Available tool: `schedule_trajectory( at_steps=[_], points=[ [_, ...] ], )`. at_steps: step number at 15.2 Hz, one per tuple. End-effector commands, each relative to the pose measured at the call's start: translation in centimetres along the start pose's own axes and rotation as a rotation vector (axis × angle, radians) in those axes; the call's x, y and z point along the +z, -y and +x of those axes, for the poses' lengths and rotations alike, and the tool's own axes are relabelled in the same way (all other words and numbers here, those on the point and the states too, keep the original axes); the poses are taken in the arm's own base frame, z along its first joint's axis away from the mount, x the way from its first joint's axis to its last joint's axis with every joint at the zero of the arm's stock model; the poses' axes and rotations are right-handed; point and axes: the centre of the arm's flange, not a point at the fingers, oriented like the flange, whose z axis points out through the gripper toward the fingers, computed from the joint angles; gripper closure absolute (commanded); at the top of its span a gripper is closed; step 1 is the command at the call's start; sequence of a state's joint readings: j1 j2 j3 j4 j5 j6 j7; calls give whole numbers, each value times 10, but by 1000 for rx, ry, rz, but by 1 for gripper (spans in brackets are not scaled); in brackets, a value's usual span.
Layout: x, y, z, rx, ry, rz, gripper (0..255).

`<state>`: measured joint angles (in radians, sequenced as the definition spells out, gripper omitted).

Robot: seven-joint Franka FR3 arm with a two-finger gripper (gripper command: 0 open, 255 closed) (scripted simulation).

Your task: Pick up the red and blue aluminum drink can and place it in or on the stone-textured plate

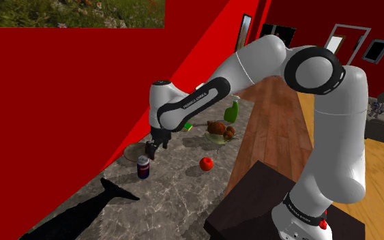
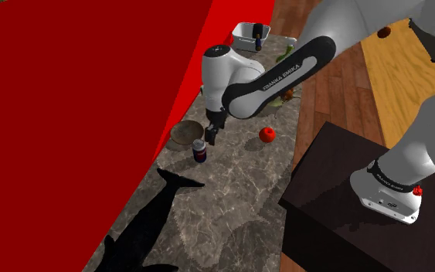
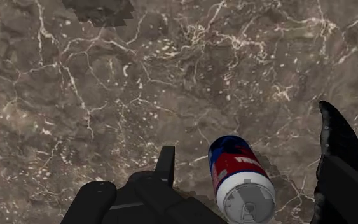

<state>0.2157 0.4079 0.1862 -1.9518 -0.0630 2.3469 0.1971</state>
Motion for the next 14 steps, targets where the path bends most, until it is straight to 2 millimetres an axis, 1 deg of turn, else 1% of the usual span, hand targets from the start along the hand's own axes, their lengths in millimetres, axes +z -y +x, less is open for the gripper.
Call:
schedule_trajectory(
  at_steps=[1,5,6,12,13,14],
  points=[
    [18,8,20,-9,-5,-8,0],
    [50,27,58,-28,-13,-24,0],
    [50,27,58,-28,-13,-24,0],
    [82,26,58,-28,-13,-24,0],
    [90,26,58,-28,-13,-24,0],
    [90,26,58,-28,-13,-24,0]
  ],
)
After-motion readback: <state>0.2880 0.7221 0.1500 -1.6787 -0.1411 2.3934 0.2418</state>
